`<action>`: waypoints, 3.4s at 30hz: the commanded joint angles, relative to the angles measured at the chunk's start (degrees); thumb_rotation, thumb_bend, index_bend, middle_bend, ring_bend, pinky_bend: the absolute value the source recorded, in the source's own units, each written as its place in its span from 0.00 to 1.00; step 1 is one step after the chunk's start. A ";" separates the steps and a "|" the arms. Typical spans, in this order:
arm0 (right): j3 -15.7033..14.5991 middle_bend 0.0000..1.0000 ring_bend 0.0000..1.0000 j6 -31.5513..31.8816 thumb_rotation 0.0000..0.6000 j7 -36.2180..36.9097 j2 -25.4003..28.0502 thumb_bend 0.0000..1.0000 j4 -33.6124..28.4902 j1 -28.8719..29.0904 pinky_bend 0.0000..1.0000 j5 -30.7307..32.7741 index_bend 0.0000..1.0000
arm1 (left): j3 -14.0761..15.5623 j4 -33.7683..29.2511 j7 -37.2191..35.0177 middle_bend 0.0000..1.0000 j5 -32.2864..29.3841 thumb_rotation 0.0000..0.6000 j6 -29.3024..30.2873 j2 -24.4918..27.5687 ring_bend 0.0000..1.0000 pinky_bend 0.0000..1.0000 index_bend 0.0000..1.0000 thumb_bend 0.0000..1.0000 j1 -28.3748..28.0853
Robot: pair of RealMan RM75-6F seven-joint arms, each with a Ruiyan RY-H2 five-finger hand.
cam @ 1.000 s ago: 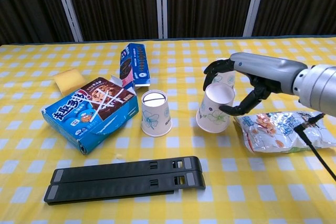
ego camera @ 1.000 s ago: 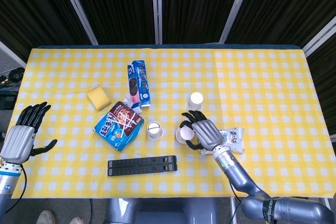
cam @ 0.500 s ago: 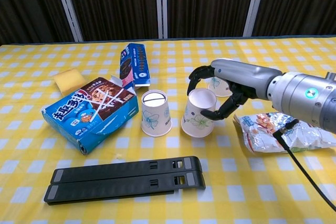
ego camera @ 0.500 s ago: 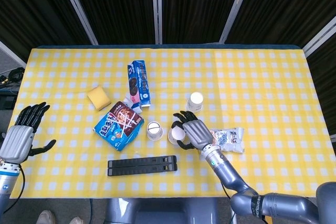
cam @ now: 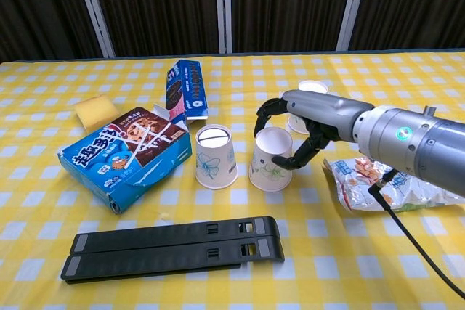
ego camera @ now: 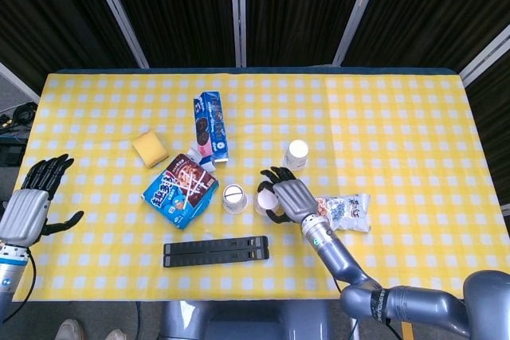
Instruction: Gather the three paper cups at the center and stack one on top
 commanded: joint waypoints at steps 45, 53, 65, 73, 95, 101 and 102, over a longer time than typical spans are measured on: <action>3.72 0.00 0.00 -1.05 1.00 -6.39 12.40 0.20 4.34 3.42 0.00 14.47 0.13 | -0.75 0.48 3.09 0.00 -0.93 1.00 0.14 -0.84 0.00 0.00 0.00 0.25 0.38; 3.23 0.00 0.00 -5.11 1.00 -3.61 9.23 0.33 10.27 5.01 0.00 14.89 0.14 | -0.77 0.06 4.43 0.00 -0.93 1.00 0.13 -0.96 0.00 0.00 0.00 0.25 0.35; 3.46 0.00 0.00 -6.96 1.00 0.02 5.94 0.37 15.23 6.55 0.00 12.95 0.19 | -0.55 -0.34 4.83 0.00 -0.50 1.00 0.14 -0.84 0.00 0.00 0.00 0.25 0.42; 3.02 0.00 0.00 -9.05 1.00 1.01 4.89 0.37 17.69 7.74 0.00 12.59 0.13 | -0.59 -0.20 4.66 0.00 -0.80 1.00 -0.44 -0.77 0.00 0.00 0.00 0.25 0.28; 2.84 0.03 0.00 -7.61 1.00 1.98 3.15 0.37 19.08 8.67 0.00 11.59 0.34 | -0.63 0.03 4.01 0.00 -1.07 1.00 -1.32 -0.70 0.00 0.00 0.00 0.25 -0.03; 3.36 0.03 0.00 -3.36 1.00 0.68 6.72 0.37 12.05 7.70 0.00 9.76 0.34 | -0.78 0.28 3.88 0.00 -1.72 1.00 -1.75 -0.79 0.00 0.00 0.00 0.25 -0.08; 3.47 0.03 0.00 -2.67 1.00 0.34 7.40 0.37 10.72 7.54 0.00 9.59 0.34 | -0.76 0.33 3.93 0.00 -1.84 1.00 -1.98 -0.80 0.00 0.00 0.00 0.25 -0.15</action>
